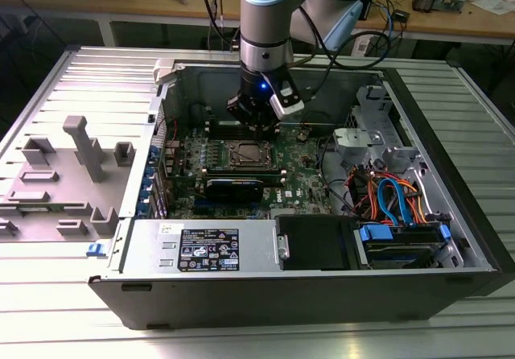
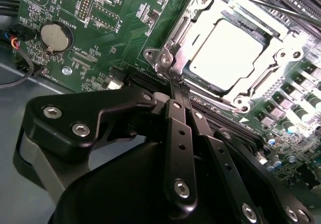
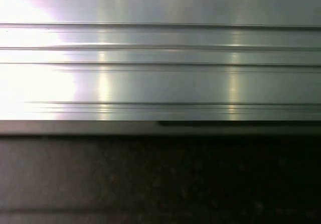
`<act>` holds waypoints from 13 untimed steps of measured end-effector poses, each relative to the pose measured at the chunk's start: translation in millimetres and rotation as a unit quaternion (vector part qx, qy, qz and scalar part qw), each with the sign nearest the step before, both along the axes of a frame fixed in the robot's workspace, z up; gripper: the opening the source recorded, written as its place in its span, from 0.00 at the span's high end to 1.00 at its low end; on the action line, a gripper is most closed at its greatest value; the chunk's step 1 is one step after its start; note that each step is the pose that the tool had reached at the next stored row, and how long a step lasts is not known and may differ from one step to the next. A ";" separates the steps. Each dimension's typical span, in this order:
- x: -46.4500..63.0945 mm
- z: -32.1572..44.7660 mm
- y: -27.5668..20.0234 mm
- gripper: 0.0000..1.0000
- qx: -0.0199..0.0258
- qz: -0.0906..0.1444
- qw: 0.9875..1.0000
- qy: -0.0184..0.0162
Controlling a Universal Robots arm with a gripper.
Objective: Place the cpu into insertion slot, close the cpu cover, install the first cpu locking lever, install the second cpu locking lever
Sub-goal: 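Install the first cpu locking lever, then install the second cpu locking lever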
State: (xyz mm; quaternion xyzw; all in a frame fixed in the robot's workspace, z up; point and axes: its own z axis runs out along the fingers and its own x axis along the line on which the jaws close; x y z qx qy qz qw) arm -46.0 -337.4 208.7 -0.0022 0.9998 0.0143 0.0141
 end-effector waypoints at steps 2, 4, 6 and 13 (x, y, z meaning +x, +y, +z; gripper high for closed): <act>0.0 0.0 -0.5 0.89 0.000 0.000 1.000 0.000; 0.0 0.0 -1.2 0.89 0.000 0.000 1.000 0.000; 0.0 0.0 -2.3 0.89 0.000 0.000 1.000 0.000; 0.0 0.0 -2.8 0.89 0.000 0.000 1.000 0.000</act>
